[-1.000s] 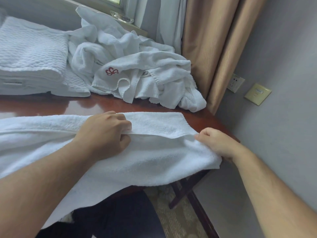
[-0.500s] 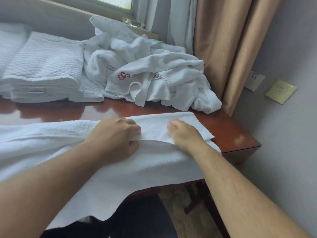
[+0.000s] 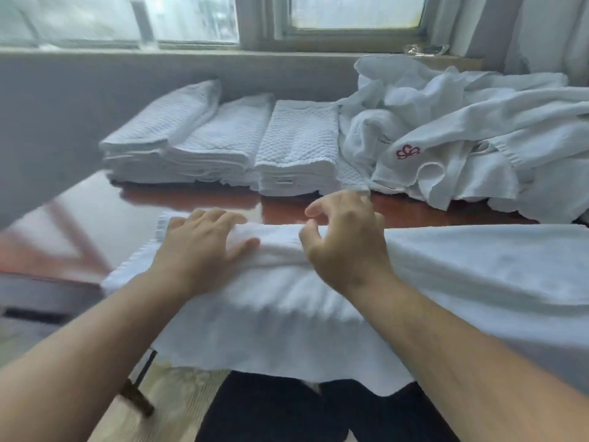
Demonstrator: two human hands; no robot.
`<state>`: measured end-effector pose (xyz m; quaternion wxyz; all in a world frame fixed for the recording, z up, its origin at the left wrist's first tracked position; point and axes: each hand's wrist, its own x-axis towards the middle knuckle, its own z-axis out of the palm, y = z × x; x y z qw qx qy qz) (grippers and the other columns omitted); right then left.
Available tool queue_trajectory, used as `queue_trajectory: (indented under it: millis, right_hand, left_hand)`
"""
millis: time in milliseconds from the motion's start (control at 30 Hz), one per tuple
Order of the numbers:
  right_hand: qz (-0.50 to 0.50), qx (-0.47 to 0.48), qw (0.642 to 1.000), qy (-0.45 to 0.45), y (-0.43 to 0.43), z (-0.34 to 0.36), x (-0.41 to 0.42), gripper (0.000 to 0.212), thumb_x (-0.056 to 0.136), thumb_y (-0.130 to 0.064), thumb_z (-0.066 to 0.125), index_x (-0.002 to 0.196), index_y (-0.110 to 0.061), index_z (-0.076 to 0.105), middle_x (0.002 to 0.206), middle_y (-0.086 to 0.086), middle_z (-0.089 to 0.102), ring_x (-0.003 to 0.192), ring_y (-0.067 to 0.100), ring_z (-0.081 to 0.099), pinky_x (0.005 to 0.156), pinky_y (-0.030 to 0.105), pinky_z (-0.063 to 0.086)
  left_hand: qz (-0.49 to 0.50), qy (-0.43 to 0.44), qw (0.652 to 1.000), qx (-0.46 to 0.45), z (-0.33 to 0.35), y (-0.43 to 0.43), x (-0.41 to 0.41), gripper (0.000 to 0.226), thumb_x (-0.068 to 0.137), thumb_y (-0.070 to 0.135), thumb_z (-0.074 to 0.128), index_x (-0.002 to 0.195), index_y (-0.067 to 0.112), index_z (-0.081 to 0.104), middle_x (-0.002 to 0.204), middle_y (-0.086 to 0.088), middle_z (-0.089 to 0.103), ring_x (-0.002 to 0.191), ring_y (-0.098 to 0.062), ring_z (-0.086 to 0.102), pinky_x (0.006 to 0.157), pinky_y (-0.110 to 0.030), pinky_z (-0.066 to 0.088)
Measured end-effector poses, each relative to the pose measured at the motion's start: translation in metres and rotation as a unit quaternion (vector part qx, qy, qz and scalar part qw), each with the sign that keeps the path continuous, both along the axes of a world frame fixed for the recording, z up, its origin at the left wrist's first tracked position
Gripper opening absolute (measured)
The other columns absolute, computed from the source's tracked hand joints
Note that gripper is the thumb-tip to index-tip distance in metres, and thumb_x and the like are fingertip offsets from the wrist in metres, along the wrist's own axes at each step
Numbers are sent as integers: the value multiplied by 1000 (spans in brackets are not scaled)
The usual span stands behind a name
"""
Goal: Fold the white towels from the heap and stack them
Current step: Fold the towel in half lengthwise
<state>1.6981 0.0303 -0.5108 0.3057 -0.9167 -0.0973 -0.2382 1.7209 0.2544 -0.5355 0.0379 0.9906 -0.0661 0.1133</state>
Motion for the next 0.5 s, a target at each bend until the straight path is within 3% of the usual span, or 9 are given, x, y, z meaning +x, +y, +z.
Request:
queue_trajectory:
  millis: [67, 200, 300, 400, 500]
  right_hand:
    - [117, -24, 993, -2, 36, -10, -11, 25, 85, -28, 56, 101, -17, 72, 102, -1, 61, 101, 21, 53, 89, 38, 44]
    - [284, -115, 951, 33, 59, -34, -18, 21, 93, -25, 58, 109, -18, 71, 113, -7, 60, 109, 15, 51, 96, 29, 43]
    - [303, -143, 942, 27, 56, -39, -10, 23, 94, -30, 57, 109, -21, 72, 118, -9, 63, 111, 12, 52, 98, 26, 43]
    - [300, -171, 937, 47, 48, -36, 9, 29, 95, -33, 52, 116, -24, 70, 133, -12, 60, 125, 10, 48, 106, 24, 35]
    - [290, -182, 938, 44, 46, -35, 28, 31, 98, -34, 47, 121, -27, 67, 145, -14, 53, 138, 7, 40, 108, 17, 21]
  left_hand:
    - [96, -13, 995, -32, -4, 38, -5, 53, 97, 62, 31, 139, 35, 50, 145, 3, 51, 133, -26, 41, 105, -44, 30]
    - [198, 15, 969, -144, -17, 76, -13, 61, 96, 57, 25, 151, 33, 37, 155, -2, 41, 140, -29, 33, 111, -50, 27]
    - [181, 45, 967, -175, -17, 77, -2, 74, 82, 54, 28, 154, 35, 29, 156, -2, 41, 142, -27, 30, 113, -49, 24]
    - [151, 59, 966, -202, -12, 71, 22, 77, 85, 45, 51, 157, 35, 23, 155, -4, 41, 142, -25, 29, 116, -46, 23]
    - [136, 36, 952, -270, -3, 64, 48, 78, 84, 37, 71, 153, 35, 34, 144, -3, 52, 136, -26, 41, 115, -46, 31]
